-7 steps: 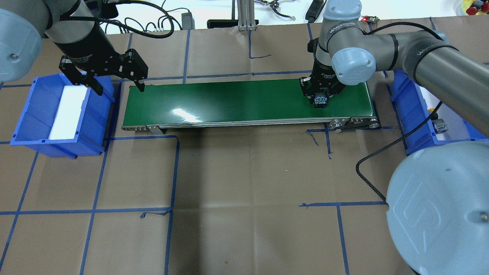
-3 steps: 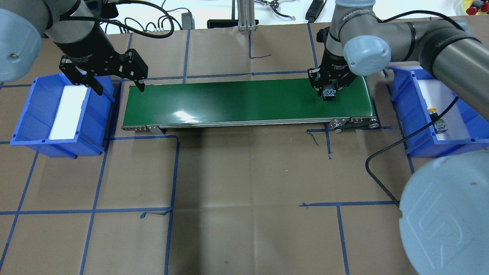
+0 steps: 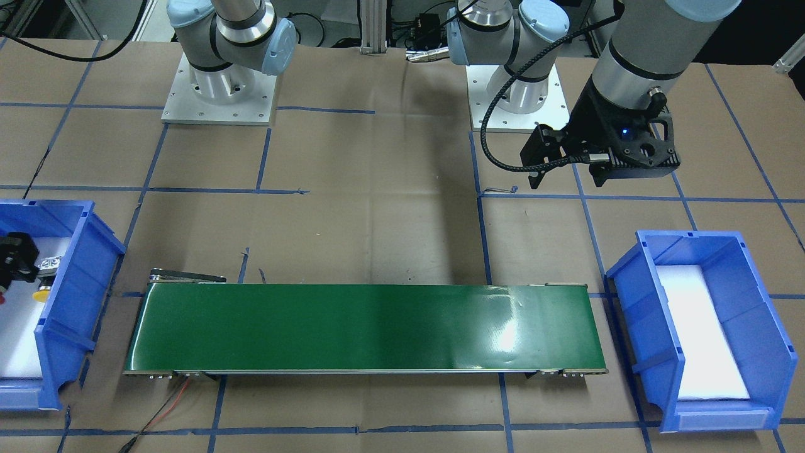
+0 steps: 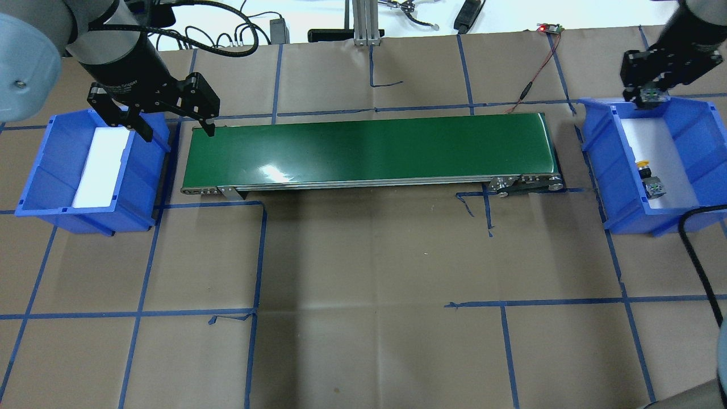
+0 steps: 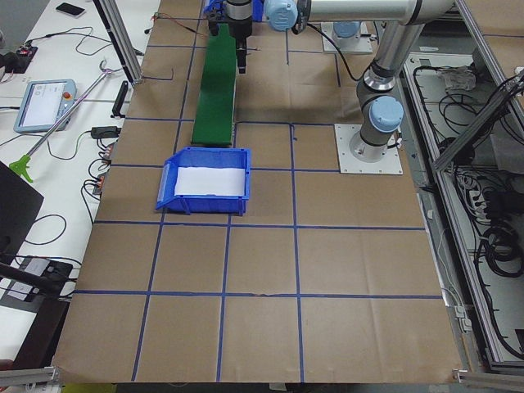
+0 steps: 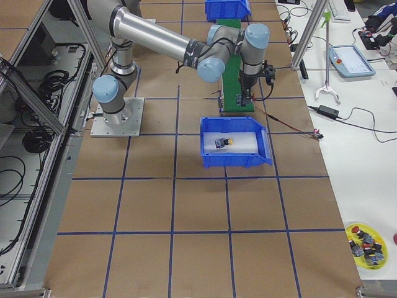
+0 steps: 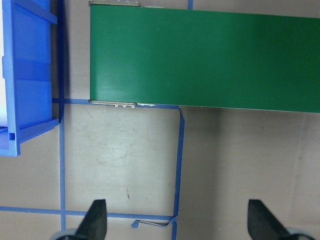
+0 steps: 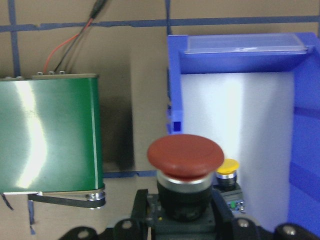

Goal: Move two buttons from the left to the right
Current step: 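Lift the red button and carry it into the blue bin near the right arm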

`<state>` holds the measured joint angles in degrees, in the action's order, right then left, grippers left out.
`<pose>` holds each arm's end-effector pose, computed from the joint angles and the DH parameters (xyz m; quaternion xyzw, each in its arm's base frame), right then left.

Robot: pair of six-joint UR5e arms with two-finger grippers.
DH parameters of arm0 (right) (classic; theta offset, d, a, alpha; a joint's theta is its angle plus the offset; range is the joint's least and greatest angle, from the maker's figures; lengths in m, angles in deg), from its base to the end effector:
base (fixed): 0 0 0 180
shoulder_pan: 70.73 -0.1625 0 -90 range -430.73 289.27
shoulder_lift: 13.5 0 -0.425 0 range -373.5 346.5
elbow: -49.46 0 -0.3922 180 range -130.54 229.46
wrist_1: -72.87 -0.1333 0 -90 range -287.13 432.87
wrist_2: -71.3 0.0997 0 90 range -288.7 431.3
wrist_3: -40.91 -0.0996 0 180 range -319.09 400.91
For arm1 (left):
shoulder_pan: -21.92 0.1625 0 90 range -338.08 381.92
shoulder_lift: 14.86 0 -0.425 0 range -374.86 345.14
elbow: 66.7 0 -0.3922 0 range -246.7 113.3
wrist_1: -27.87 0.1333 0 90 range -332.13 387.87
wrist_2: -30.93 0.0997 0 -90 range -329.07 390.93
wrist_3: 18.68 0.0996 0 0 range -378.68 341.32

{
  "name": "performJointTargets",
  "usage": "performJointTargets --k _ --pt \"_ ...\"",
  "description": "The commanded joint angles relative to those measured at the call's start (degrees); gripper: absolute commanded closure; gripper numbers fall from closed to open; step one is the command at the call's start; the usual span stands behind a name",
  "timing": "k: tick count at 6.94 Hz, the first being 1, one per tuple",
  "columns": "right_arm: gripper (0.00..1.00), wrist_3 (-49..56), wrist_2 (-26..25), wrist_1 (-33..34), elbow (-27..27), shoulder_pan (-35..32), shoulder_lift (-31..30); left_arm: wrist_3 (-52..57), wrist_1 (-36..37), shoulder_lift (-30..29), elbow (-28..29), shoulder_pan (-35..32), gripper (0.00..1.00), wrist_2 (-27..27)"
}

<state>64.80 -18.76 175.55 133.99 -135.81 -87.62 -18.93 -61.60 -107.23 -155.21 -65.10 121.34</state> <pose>-0.1344 -0.6053 0.4048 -0.0090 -0.9998 0.0178 0.0087 -0.1060 -0.5150 0.4809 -0.0282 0.9996 0.0031 0.0035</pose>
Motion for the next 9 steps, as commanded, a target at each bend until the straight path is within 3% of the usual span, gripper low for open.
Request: performJointTargets --k 1,3,4,9 --pt "0.93 8.78 0.41 1.28 -0.07 5.31 3.34 -0.02 0.0 0.0 0.0 0.0 0.0 0.03" --pt "0.93 8.73 0.58 3.47 0.27 5.31 7.75 -0.11 0.0 -0.09 0.0 0.0 0.0 0.03" --pt "0.93 8.55 0.76 8.19 0.54 5.31 10.03 -0.11 0.0 -0.09 0.0 0.0 0.0 -0.06" --pt "0.93 8.11 0.85 10.7 0.01 4.61 16.81 -0.11 0.0 -0.09 0.0 0.0 0.0 -0.06"
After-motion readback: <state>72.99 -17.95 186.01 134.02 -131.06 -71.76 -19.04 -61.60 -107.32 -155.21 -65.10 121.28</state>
